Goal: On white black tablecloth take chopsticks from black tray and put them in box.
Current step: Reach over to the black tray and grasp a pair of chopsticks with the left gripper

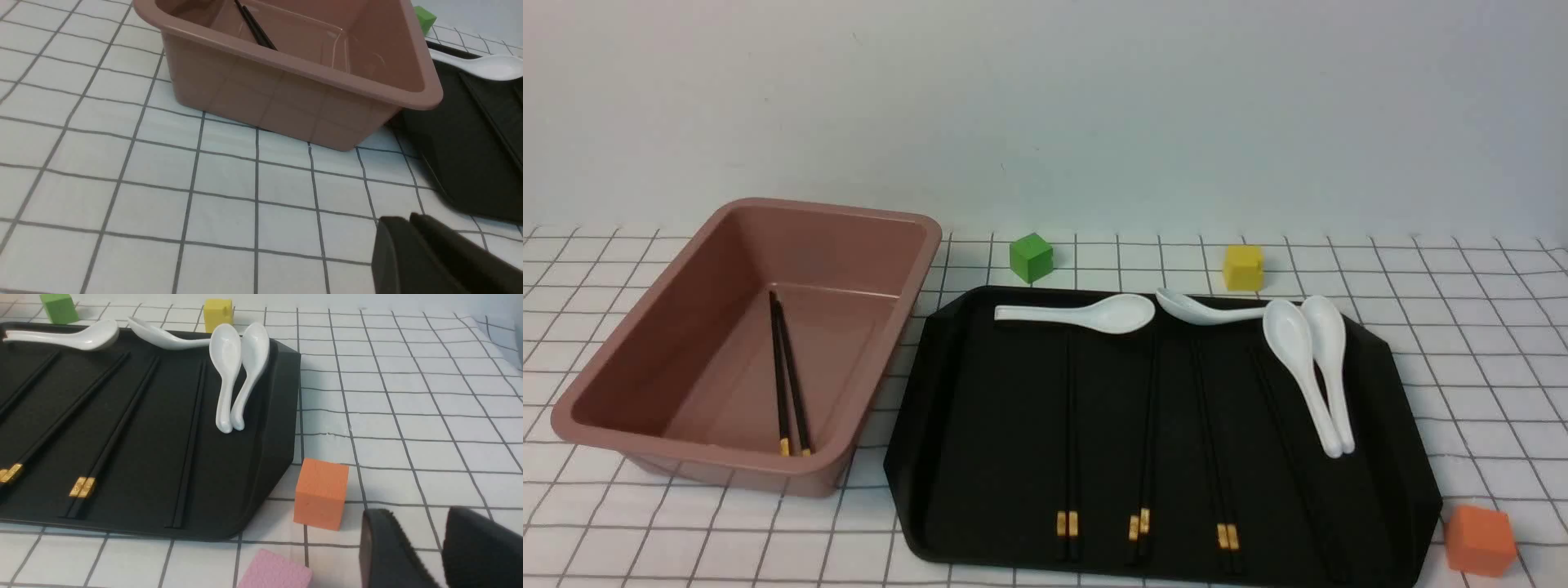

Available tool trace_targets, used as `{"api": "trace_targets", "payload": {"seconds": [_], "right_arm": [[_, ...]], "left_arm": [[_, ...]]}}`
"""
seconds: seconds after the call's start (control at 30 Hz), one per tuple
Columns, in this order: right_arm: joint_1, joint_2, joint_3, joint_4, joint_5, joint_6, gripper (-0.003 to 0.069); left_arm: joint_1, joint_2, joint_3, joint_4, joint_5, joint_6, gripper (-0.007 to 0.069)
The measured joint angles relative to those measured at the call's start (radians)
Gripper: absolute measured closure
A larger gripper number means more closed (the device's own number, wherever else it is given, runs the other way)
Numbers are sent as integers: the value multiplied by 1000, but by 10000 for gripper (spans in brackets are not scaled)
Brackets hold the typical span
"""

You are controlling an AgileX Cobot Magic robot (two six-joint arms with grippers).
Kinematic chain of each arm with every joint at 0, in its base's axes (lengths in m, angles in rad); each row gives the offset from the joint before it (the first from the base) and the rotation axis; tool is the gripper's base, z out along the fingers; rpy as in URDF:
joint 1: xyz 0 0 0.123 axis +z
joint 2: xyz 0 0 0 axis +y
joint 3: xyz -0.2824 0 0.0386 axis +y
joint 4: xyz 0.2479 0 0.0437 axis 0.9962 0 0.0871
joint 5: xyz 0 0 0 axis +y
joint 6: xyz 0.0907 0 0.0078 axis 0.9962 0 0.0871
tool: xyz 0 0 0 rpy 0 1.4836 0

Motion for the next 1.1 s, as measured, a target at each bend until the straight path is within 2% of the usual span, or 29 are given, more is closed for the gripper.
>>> {"api": "trace_targets", "payload": {"seconds": [1.1], "right_arm": [[0,0,0,0,0,0,419]], "left_arm": [[0,0,0,0,0,0,564]]}}
